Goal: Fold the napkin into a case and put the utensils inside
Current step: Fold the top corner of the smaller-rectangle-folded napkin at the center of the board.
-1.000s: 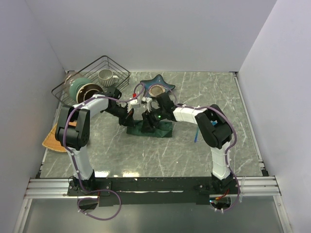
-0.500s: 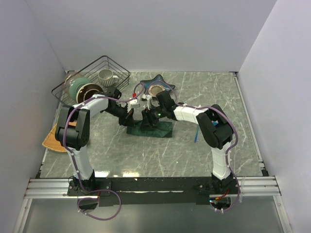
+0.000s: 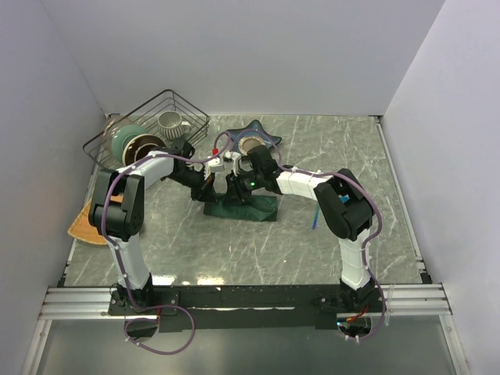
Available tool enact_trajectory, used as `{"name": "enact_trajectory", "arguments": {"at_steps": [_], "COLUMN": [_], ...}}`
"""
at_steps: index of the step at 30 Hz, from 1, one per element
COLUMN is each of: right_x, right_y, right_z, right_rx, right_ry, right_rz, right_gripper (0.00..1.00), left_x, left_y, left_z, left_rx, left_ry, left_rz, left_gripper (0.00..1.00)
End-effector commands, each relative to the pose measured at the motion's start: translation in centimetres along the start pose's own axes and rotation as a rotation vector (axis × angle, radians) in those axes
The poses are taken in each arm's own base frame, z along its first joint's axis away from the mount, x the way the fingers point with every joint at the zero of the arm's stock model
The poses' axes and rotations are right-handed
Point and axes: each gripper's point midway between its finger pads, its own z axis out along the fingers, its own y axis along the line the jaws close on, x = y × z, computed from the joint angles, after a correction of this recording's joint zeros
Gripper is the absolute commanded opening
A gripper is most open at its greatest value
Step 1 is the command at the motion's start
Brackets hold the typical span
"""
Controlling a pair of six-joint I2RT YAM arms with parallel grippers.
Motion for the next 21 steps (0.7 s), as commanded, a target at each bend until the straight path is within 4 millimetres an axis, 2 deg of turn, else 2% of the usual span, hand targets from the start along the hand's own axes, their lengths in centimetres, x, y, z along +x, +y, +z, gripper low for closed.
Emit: {"name": "enact_trajectory", "arguments": {"at_steps": [1,2,4,5,8,13,14,15,17,21], "right_x": [-1.4,-1.5,-1.4,-1.4,-1.3,-0.8,-0.2,0.0,0.8,1.6], "right_y": [0.0,0.1,0.2,0.4,0.7,1.1,1.2,1.4,1.4,1.4], "right_z": [0.7,0.7,0.5,0.3,-0.1,-0.5,-0.6,-0.6,-0.7,-0.7], "right_rx": [-0.007,-0.007,-0.007,-0.008,-0.013,-0.007,-0.007,-0.008,-0.006,0.000], "right_ry": [-0.029,-0.030,-0.024,-0.025,-0.018,-0.016,-0.010,-0.006,0.007,0.023], "right_rz": [-0.035,-0.038,-0.027,-0.027,-0.017,0.050,0.063,0.073,0.097,0.158], "right_gripper": [0.20,0.14,0.00,0.00,0.00,0.00,0.00,0.00,0.00,0.00], "left_x": [-1.8,-1.9,-1.9,-2.0,-3.1,-4.9,-5.4,-4.9,-5.8,-4.1], "left_y": [0.1,0.2,0.1,0.1,0.4,2.1,2.4,2.4,3.1,4.6], "left_z": [-0.2,-0.2,-0.3,-0.4,-1.6,-3.5,-4.1,-4.0,-4.6,-4.3], "left_rx": [0.017,0.015,0.011,0.007,-0.041,-0.203,-0.249,-0.267,-0.330,-0.432], "left_ry": [-0.063,-0.066,-0.066,-0.070,-0.112,-0.222,-0.233,-0.239,-0.269,-0.196], "left_rz": [0.052,0.057,0.045,0.044,0.029,-0.059,-0.056,-0.116,-0.093,-0.106], "left_gripper": [0.01,0.02,0.12,0.21,0.34,0.41,0.42,0.42,0.42,0.41]}}
